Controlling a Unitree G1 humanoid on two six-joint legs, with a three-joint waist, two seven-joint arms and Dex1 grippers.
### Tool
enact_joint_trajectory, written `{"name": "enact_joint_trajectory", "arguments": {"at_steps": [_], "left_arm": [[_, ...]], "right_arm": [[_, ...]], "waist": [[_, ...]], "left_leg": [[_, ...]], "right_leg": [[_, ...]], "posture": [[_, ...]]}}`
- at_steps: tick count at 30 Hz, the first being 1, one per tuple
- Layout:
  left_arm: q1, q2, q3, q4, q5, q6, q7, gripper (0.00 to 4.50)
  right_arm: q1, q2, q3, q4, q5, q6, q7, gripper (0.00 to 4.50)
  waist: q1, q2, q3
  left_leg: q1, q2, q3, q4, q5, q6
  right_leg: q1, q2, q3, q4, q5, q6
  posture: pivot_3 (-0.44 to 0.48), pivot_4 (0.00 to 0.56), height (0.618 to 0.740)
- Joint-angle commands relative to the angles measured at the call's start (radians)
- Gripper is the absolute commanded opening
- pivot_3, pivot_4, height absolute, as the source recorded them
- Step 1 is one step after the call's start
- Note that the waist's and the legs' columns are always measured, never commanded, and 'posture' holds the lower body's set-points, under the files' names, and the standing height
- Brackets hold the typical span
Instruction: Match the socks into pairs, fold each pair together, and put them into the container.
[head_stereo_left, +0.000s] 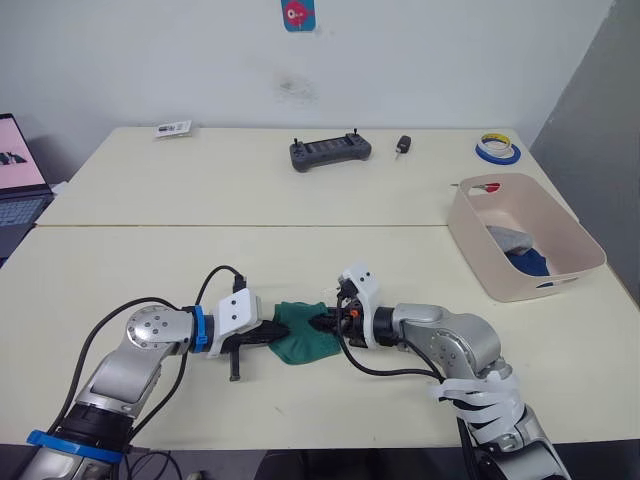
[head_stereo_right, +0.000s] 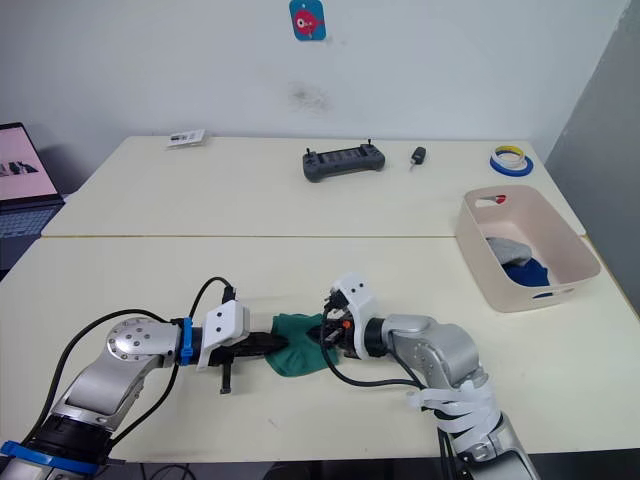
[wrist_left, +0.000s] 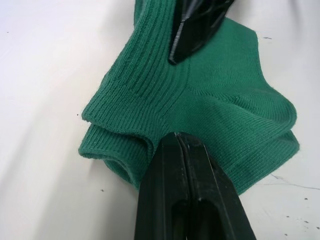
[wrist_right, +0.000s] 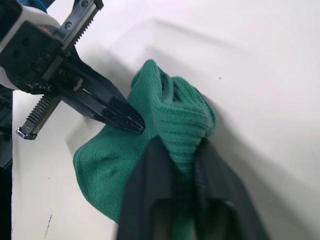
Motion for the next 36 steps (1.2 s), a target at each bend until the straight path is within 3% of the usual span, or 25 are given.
{"name": "enact_joint_trajectory", "arguments": {"at_steps": [1,4,7,11,19,25,27,29,32,36], "left_arm": [[0.031,-0.013,0.033,-0.015,-0.081,0.075,-0.014,0.00],[0.028,-0.001,0.091,-0.112,-0.215,0.216,-0.028,0.00],[-0.008,0.054,0.124,-0.191,-0.305,0.356,-0.055,0.55],[-0.146,0.075,0.152,-0.252,-0.424,0.521,-0.041,1.79],[-0.402,0.051,0.099,-0.247,-0.506,0.681,-0.067,4.41],[-0.505,0.032,0.057,-0.220,-0.514,0.717,-0.101,4.46],[-0.531,0.015,0.045,-0.219,-0.519,0.729,-0.106,4.46],[-0.562,-0.011,0.026,-0.225,-0.530,0.743,-0.113,4.46],[-0.586,-0.034,0.005,-0.229,-0.531,0.752,-0.131,4.46],[-0.615,-0.065,-0.025,-0.228,-0.533,0.753,-0.155,4.46]], "right_arm": [[-0.002,0.002,0.007,-0.065,0.005,-0.044,-0.005,0.02],[0.018,-0.008,0.003,-0.122,0.007,-0.051,-0.018,0.02],[0.052,-0.030,-0.014,-0.211,0.012,-0.044,-0.038,0.00],[0.106,-0.085,-0.037,-0.364,0.012,-0.037,-0.070,0.00],[0.183,-0.150,-0.158,-0.584,0.052,0.009,-0.130,0.00],[0.177,-0.247,-0.461,-0.673,0.122,0.038,-0.130,0.00],[0.171,-0.320,-0.574,-0.676,0.140,0.040,-0.114,0.00],[0.169,-0.464,-0.695,-0.633,0.096,-0.010,-0.076,0.00],[0.188,-0.615,-0.761,-0.543,0.022,-0.135,-0.033,0.00],[0.255,-0.820,-0.712,-0.302,-0.204,-0.502,0.043,0.00]], "waist": [[-0.001,0.000,0.000],[0.000,-0.001,0.001],[0.001,-0.002,0.001],[0.008,-0.002,0.002],[0.001,-0.003,0.003],[0.005,-0.002,0.004],[0.006,-0.002,0.004],[0.009,-0.001,0.006],[0.009,-0.001,0.007],[0.005,-0.001,0.008]], "left_leg": [[0.000,0.000,0.000,0.000,0.000,0.000],[-0.003,0.002,-0.001,0.000,0.000,0.000],[-0.005,0.001,-0.003,0.000,0.000,0.000],[-0.006,0.000,-0.004,0.000,0.000,0.000],[-0.005,-0.001,-0.002,0.000,0.000,0.000],[-0.005,-0.002,-0.001,0.001,0.000,0.000],[-0.005,-0.002,-0.001,0.001,0.000,0.000],[-0.005,-0.002,0.000,0.001,0.000,0.000],[-0.005,-0.004,0.002,0.001,0.000,0.000],[-0.005,-0.005,0.005,0.001,0.000,0.000]], "right_leg": [[0.000,0.000,0.000,0.000,0.000,0.000],[-0.002,-0.001,0.000,0.000,0.000,0.000],[-0.004,-0.001,0.000,0.000,0.000,0.000],[-0.003,-0.001,-0.001,0.000,0.000,0.000],[-0.002,0.002,-0.001,-0.002,0.000,0.000],[-0.001,0.002,-0.001,-0.003,0.000,0.000],[-0.001,0.002,-0.001,-0.003,0.000,0.000],[-0.001,0.002,-0.001,-0.004,0.000,0.000],[0.001,0.001,0.000,-0.006,0.000,0.000],[0.001,0.002,0.000,-0.007,0.000,0.000]], "posture": [[0.000,0.150,0.740],[0.000,0.150,0.740],[0.000,0.150,0.740],[0.000,0.150,0.740],[0.000,0.150,0.740],[0.000,0.150,0.740],[0.000,0.150,0.740],[0.000,0.150,0.740],[0.000,0.150,0.740],[0.000,0.150,0.740]]}}
